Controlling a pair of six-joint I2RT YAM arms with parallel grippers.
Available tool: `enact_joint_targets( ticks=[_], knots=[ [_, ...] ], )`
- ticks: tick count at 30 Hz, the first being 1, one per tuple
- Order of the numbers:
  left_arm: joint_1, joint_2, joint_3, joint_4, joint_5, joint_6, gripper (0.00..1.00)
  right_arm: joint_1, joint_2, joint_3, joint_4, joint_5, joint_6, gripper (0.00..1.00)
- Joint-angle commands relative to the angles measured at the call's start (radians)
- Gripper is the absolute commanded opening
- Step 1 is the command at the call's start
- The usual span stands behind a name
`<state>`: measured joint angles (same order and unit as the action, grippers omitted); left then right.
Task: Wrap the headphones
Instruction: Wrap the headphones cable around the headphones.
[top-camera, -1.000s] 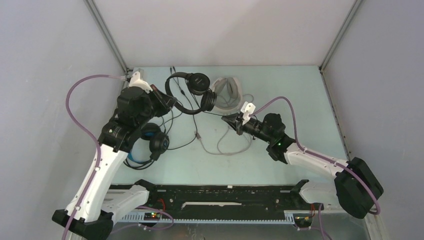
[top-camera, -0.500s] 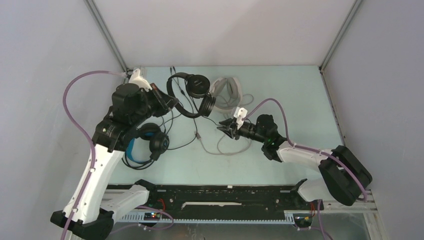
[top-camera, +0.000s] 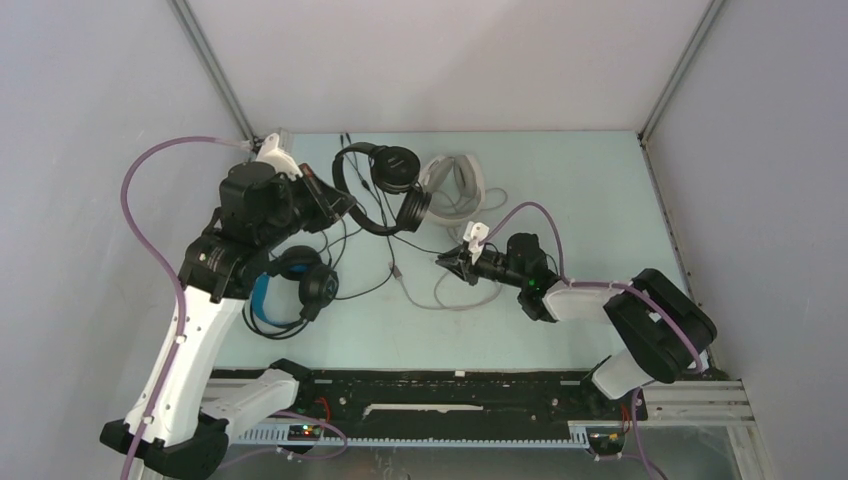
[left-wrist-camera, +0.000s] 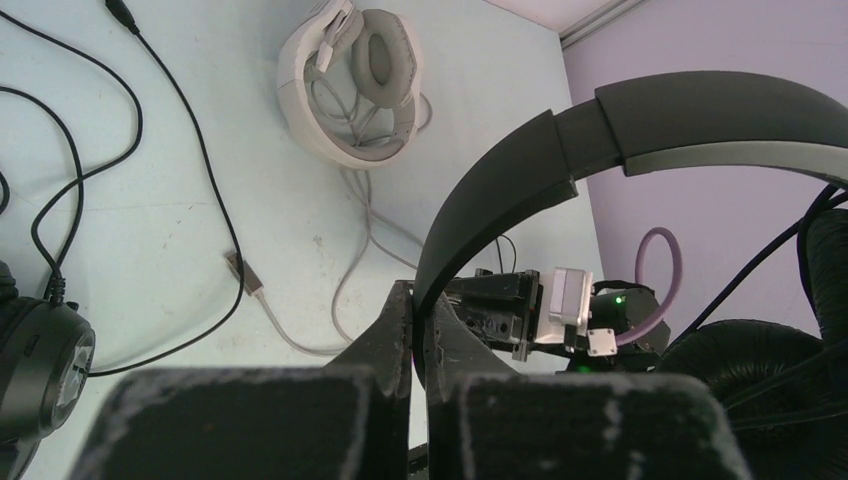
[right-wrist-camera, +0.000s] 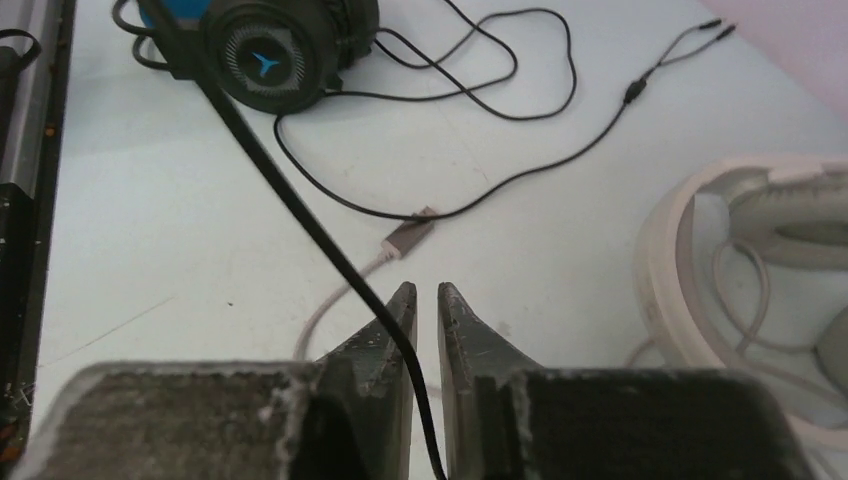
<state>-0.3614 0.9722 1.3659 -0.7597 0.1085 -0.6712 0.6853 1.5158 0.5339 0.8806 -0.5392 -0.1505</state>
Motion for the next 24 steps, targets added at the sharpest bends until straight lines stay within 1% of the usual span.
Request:
enact_joint_targets(
  ticks=[1,2,3,6,11,15,22,24],
  knots=[
    [0.007,0.002,0.095,0.007,0.004,0.031,0.00,-0.045,0.027,-0.017,0.137,-0.008,0.038,0.07],
    [0.008,0.003,0.104,-0.001,-0.006,0.040,0.00,-0.054,0.023,-0.020,0.138,-0.005,0.045,0.01],
    [0.009,0.005,0.113,-0.010,-0.019,0.051,0.00,-0.064,0.019,-0.023,0.136,-0.005,0.056,0.00],
    [0.033,0.017,0.128,-0.022,-0.049,0.072,0.00,-0.076,-0.008,-0.026,0.098,0.001,0.058,0.00],
    [0.081,0.045,0.149,-0.011,-0.032,0.075,0.00,-0.077,-0.040,-0.047,0.077,0.016,0.070,0.00],
    [0.087,0.054,0.170,-0.029,-0.055,0.106,0.00,-0.098,-0.049,-0.063,0.084,0.022,0.102,0.00],
    [0.093,0.054,0.180,-0.099,-0.172,0.153,0.00,-0.133,-0.049,-0.068,0.101,0.020,0.141,0.00],
    [0.093,0.050,0.176,-0.095,-0.149,0.165,0.00,-0.141,-0.046,-0.068,0.115,0.026,0.146,0.00]
  ],
)
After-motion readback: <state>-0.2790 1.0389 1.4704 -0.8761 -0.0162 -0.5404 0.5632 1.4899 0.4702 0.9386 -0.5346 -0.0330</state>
